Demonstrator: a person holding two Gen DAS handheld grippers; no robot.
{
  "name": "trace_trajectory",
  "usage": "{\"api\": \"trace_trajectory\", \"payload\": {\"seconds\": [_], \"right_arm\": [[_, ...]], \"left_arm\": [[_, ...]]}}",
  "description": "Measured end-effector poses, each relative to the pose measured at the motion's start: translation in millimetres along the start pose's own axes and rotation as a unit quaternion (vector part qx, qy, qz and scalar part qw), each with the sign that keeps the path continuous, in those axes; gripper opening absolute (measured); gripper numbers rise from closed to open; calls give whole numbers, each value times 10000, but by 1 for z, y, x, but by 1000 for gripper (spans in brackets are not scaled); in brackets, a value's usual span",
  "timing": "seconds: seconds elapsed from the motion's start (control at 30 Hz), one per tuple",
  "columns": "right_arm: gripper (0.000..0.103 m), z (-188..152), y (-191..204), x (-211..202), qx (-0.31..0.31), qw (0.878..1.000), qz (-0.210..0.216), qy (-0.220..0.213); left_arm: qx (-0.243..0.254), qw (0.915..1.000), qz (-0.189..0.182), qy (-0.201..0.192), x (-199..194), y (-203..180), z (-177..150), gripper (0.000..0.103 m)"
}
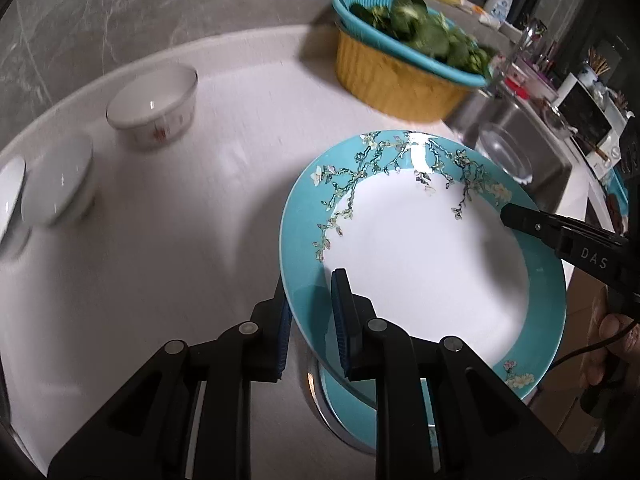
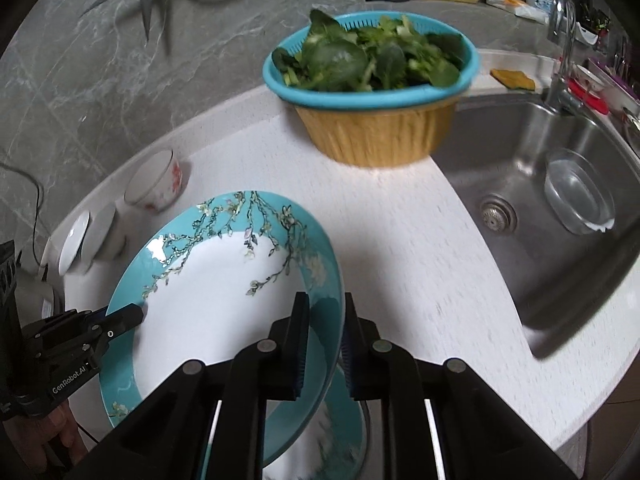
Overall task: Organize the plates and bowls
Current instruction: 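Carry the deep plate over the plate stack and lower it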
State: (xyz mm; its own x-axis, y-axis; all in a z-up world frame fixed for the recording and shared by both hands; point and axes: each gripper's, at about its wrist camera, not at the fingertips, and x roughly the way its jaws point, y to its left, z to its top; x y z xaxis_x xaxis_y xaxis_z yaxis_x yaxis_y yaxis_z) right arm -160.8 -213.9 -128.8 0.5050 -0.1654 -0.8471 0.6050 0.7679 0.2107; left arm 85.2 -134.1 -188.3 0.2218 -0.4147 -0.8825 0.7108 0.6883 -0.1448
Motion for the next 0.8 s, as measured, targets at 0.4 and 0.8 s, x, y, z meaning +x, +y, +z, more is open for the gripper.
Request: {"api": "trace_trajectory", "payload": {"seconds": [0.4, 0.8], "right_arm": [[17, -53, -5, 9, -534, 9983, 133, 215], [19, -70, -4, 16, -1117, 9936, -11, 148]], "left_arm": [[-353, 9987, 323, 183, 3, -26, -67, 17], [-315, 9979, 537, 193, 14, -31, -89, 20]]}}
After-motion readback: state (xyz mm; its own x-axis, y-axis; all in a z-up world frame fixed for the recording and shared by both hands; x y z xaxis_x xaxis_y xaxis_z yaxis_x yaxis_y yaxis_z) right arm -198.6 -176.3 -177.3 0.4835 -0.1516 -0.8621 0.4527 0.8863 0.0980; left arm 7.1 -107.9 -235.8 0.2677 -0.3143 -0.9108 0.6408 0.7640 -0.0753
